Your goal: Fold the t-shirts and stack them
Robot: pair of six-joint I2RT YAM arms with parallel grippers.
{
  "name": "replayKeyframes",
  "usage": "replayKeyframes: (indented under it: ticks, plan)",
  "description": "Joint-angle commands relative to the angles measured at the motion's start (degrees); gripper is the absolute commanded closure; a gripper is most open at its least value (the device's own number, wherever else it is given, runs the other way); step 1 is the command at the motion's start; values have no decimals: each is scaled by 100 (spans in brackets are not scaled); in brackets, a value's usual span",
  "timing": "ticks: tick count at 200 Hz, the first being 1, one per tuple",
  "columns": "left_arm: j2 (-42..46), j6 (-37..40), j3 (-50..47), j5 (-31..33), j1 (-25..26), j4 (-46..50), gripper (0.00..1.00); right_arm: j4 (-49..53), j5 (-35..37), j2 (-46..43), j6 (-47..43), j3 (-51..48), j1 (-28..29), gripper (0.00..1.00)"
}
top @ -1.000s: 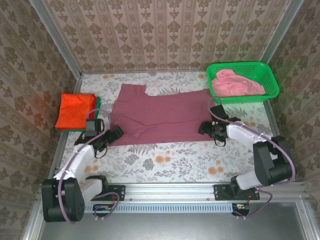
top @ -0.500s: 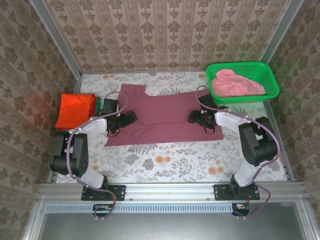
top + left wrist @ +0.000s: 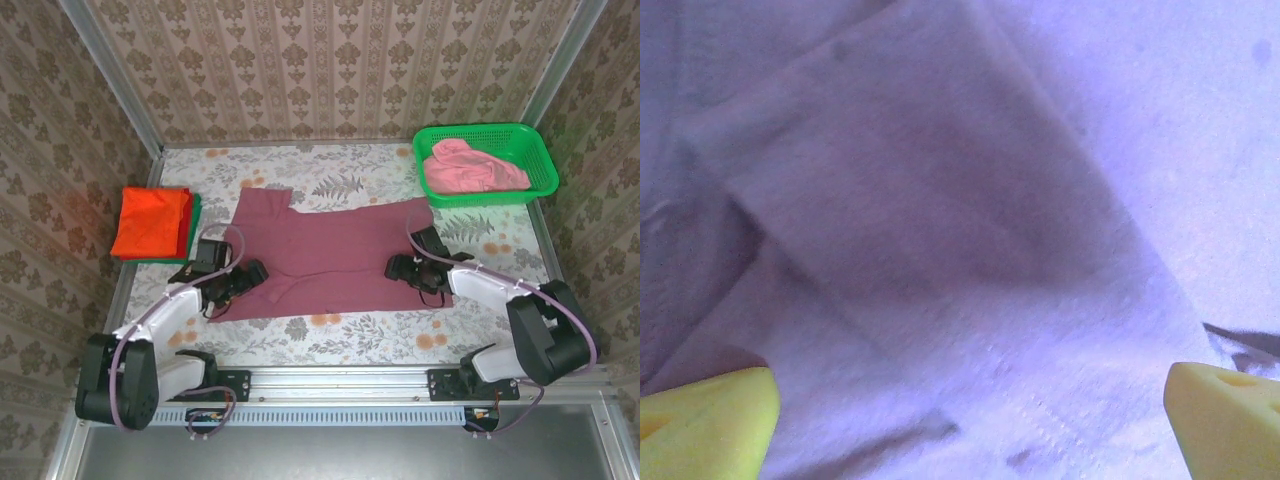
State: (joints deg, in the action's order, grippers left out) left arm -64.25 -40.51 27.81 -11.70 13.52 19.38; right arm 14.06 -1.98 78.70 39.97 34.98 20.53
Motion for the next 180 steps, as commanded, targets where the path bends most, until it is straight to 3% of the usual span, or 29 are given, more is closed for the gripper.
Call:
replayKeyframes:
  ticks: [1, 47, 91, 111, 149, 180]
  plan:
    - [224, 208, 452, 261, -18, 626, 0, 720, -123, -313, 66, 44, 38, 19]
    - [-1031, 2229, 2195, -188, -902, 479, 1, 524, -204, -150, -652, 1133, 39, 19]
    - [-2779, 5071, 4131, -384, -1019, 1115, 1, 312, -389, 333, -776, 1463, 60, 19]
    - [-3661, 6124, 5026, -518, -1073, 1819, 10, 247, -414, 413, -708, 1431, 64, 19]
    - [-5347, 6610, 6943, -371, -1199, 3280, 26, 245, -287, 377, -671, 1288, 81, 19]
    - [-6134, 6658, 7683, -132, -1186, 3691, 36, 234, -172, 284, -589, 1187, 80, 19]
